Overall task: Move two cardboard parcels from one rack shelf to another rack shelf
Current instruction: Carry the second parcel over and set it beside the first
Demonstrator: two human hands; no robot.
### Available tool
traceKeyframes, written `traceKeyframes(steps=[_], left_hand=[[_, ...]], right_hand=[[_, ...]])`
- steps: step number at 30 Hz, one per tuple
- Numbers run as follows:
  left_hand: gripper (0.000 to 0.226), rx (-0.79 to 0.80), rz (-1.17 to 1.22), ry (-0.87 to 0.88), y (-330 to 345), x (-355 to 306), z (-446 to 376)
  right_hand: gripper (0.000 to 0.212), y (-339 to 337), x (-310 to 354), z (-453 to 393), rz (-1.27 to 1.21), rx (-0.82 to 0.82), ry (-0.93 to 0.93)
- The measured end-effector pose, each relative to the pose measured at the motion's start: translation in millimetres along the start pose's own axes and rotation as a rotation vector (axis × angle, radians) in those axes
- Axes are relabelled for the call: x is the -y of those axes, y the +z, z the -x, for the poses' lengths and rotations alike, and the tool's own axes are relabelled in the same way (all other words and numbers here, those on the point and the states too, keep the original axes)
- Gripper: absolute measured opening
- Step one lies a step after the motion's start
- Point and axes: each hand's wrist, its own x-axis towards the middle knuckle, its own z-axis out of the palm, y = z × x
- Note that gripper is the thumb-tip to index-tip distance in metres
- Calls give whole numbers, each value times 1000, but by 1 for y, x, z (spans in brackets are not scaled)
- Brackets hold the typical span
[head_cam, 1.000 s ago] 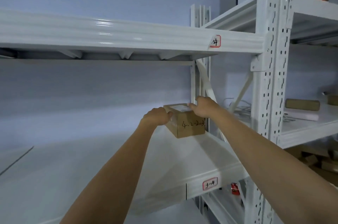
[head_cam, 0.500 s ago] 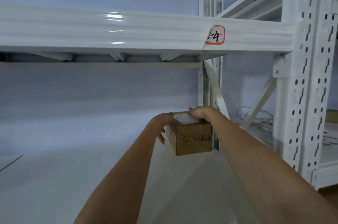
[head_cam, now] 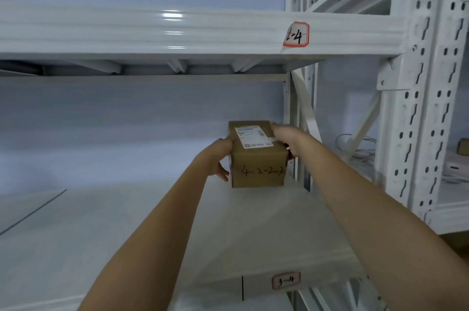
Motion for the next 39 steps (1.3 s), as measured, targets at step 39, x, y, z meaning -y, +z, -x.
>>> traceKeyframes(steps=[39], left_hand=[[38,-202,246,420,-44,136,346]], right_hand=[[37,69,-104,343,-454,246,-281]])
